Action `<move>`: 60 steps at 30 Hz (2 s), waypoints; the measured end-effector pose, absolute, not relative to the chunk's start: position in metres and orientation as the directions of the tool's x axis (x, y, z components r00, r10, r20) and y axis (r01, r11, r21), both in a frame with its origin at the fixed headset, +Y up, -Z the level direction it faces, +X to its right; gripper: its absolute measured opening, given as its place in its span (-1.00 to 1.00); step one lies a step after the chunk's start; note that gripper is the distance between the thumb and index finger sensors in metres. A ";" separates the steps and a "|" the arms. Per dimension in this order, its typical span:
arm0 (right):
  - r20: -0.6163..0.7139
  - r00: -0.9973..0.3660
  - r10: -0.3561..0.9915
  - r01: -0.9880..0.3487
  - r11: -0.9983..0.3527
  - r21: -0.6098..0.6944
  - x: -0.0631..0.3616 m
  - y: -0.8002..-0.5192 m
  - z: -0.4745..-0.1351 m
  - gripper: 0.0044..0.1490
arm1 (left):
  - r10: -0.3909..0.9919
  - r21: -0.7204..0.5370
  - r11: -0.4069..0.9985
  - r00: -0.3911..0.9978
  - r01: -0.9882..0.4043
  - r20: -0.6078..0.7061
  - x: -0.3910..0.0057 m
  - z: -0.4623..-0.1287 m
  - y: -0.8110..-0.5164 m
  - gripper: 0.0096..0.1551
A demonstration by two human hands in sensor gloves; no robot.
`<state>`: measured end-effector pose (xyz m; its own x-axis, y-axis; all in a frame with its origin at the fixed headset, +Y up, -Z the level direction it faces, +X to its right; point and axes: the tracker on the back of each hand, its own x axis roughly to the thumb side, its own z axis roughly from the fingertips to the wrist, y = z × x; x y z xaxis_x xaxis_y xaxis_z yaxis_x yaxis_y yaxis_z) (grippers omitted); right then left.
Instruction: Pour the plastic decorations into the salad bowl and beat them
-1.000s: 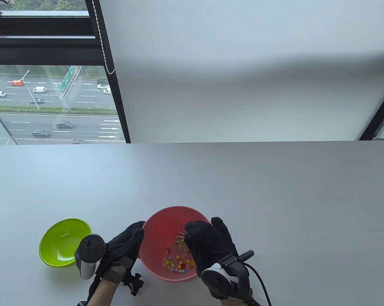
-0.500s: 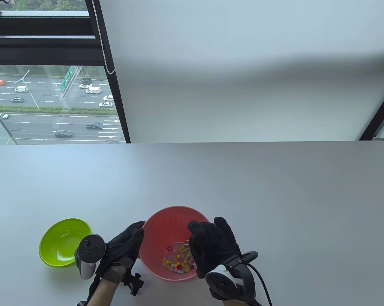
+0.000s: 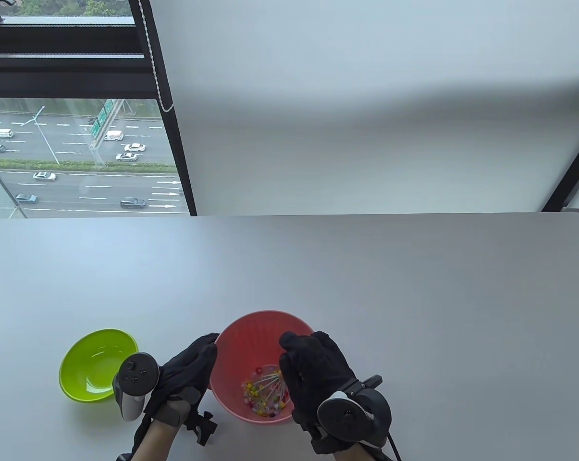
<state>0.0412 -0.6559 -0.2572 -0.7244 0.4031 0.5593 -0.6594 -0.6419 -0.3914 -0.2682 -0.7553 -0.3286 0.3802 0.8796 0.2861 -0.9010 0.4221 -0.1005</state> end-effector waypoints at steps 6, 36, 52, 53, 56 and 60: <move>0.565 -0.737 0.371 -0.631 -0.676 -0.381 0.036 -0.657 -0.258 -0.40 | 0.879 -0.101 0.423 0.381 -0.900 0.286 -0.268 -0.329 -0.755 -0.22; 0.498 -0.833 0.239 -0.523 -0.634 -0.570 0.045 -0.649 -0.250 -0.48 | 0.880 -0.100 0.421 0.380 -0.901 0.286 -0.269 -0.329 -0.755 -0.22; 0.541 -0.730 0.418 -0.652 -0.663 -0.368 0.041 -0.659 -0.261 -0.47 | 0.880 -0.101 0.421 0.379 -0.901 0.286 -0.269 -0.329 -0.755 -0.22; 0.539 -0.729 0.421 -0.651 -0.669 -0.358 0.040 -0.660 -0.261 -0.47 | 0.880 -0.101 0.421 0.379 -0.901 0.286 -0.269 -0.329 -0.755 -0.22; 0.543 -0.731 0.413 -0.646 -0.673 -0.359 0.038 -0.660 -0.261 -0.47 | 0.880 -0.101 0.422 0.380 -0.901 0.286 -0.269 -0.329 -0.755 -0.22; 0.542 -0.749 0.380 -0.625 -0.677 -0.388 0.036 -0.661 -0.259 -0.47 | 0.879 -0.100 0.423 0.381 -0.901 0.286 -0.269 -0.329 -0.755 -0.22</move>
<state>0.0361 -0.6608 -0.2591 -0.7491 0.3805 0.5422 -0.6249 -0.6773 -0.3882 -0.2686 -0.7551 -0.3287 0.3811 0.8791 0.2862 -0.9006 0.4230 -0.1002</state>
